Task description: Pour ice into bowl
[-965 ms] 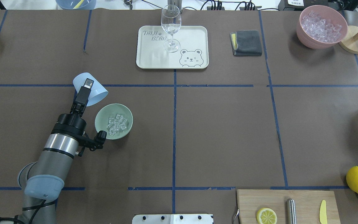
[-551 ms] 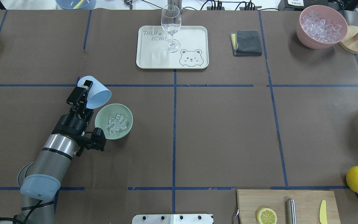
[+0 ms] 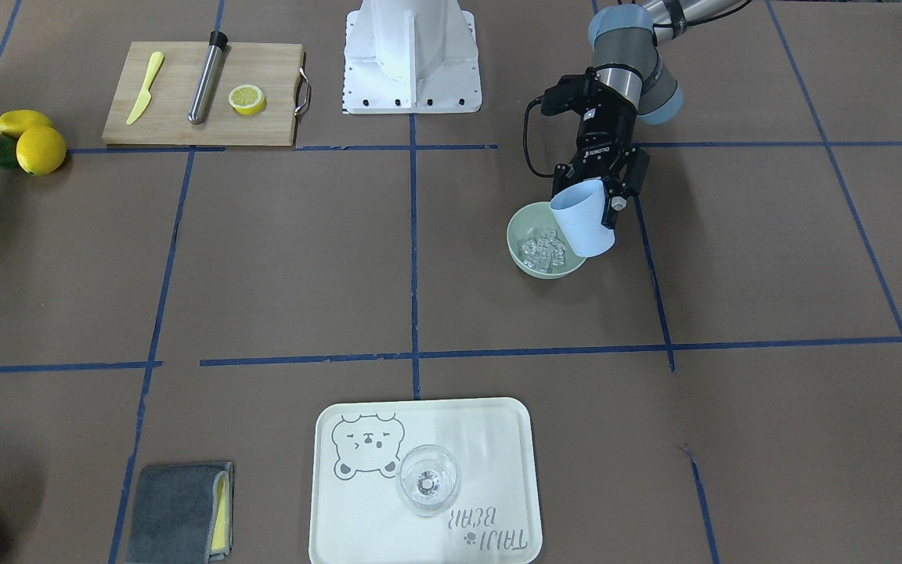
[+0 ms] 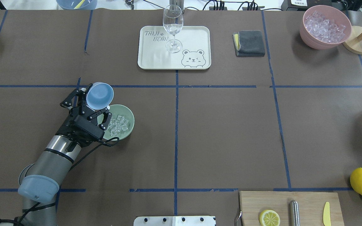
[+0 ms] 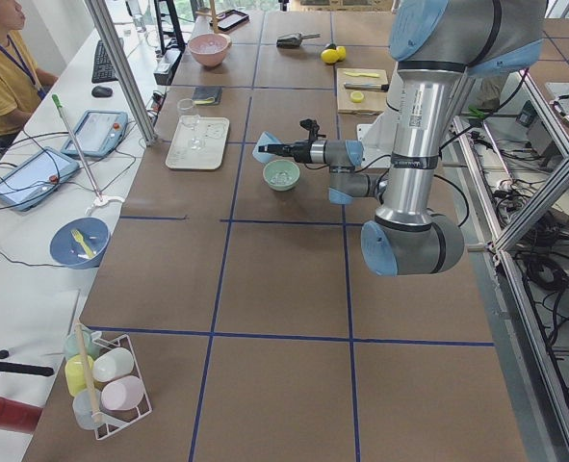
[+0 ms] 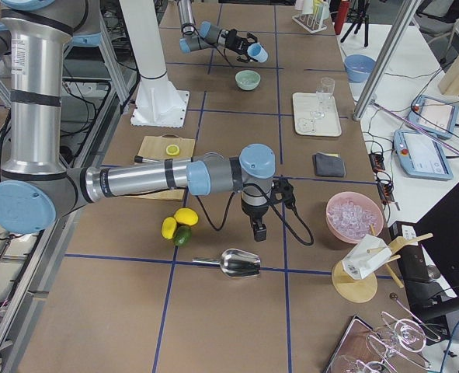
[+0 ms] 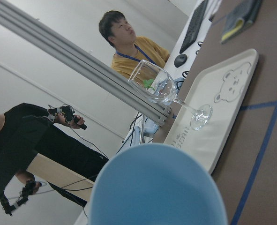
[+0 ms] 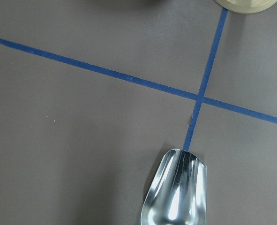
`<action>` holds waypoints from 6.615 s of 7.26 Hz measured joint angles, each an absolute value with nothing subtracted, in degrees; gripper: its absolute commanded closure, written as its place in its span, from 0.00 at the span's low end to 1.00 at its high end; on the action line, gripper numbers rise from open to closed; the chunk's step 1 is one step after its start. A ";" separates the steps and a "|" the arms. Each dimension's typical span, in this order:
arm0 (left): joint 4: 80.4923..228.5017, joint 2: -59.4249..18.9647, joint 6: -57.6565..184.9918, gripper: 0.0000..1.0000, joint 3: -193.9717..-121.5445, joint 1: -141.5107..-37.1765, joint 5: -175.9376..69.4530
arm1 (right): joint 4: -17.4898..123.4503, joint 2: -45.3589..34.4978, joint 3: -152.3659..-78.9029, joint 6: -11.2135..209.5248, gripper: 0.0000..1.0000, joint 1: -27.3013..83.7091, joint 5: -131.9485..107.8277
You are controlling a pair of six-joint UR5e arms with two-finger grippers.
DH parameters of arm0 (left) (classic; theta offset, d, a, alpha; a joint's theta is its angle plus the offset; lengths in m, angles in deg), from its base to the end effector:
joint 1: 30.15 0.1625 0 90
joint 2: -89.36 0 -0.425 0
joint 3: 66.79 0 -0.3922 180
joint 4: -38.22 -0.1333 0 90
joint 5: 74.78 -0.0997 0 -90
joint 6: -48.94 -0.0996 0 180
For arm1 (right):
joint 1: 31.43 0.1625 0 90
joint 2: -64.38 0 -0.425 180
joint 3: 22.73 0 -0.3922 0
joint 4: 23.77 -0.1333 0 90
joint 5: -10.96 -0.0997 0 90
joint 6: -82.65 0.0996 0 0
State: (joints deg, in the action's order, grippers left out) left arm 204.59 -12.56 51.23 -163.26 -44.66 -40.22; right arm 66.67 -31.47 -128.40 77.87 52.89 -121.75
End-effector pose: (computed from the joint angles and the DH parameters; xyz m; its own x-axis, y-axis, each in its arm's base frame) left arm 0.4378 -0.3357 0.3506 0.9327 0.3441 -0.1081 0.1177 -0.0070 0.9930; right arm 0.0205 -0.4577 0.5744 0.7096 -0.2639 0.6533 0.1573 0.9631 0.2182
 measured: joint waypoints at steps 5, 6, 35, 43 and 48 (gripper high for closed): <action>214.13 -12.75 70.73 1.00 -161.02 -44.12 -46.94 | 66.67 -31.50 -128.49 77.76 0.00 52.98 -121.77; 214.15 -11.64 72.13 1.00 -161.18 -44.41 -44.03 | 66.67 -31.51 -128.52 77.74 0.00 52.99 -121.79; 210.54 14.11 93.06 0.00 -158.42 -74.55 4.91 | 66.59 -31.71 -128.70 77.90 0.00 53.30 -121.68; 163.66 5.84 49.07 0.00 -166.90 -116.71 41.31 | 66.67 -29.73 -134.77 85.41 0.00 51.82 -126.34; 125.90 2.40 47.71 0.00 -167.81 -124.80 57.97 | 66.74 -13.75 -138.85 104.42 0.00 32.32 -124.18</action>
